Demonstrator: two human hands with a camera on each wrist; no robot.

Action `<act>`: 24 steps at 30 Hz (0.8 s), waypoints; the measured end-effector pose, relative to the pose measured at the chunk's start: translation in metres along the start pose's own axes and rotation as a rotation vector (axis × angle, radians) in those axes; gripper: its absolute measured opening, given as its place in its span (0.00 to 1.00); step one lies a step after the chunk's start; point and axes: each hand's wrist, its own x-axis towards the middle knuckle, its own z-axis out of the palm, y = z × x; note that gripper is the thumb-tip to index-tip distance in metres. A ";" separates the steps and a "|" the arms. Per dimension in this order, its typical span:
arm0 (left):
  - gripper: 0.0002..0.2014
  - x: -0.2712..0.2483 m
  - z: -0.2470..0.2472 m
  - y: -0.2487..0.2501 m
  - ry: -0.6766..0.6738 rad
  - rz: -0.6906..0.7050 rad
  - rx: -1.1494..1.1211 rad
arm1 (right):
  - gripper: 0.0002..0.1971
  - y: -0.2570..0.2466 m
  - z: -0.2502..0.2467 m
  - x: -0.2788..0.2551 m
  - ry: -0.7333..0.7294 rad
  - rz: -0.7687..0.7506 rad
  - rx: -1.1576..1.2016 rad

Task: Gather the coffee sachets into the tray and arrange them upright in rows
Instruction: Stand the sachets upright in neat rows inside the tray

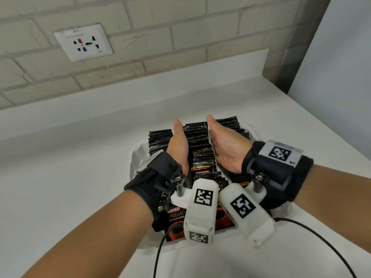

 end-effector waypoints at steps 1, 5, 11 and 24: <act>0.34 -0.001 0.001 0.002 -0.006 -0.014 -0.011 | 0.36 -0.002 0.000 0.001 0.000 -0.001 -0.011; 0.35 -0.007 0.004 0.005 -0.032 -0.048 -0.021 | 0.34 -0.006 -0.002 0.004 0.000 0.013 -0.037; 0.33 -0.015 0.007 0.009 -0.011 -0.024 -0.007 | 0.33 -0.014 -0.004 0.005 -0.011 0.016 -0.056; 0.31 -0.018 0.007 0.009 -0.039 -0.039 -0.007 | 0.33 -0.012 0.004 0.007 0.000 0.022 -0.152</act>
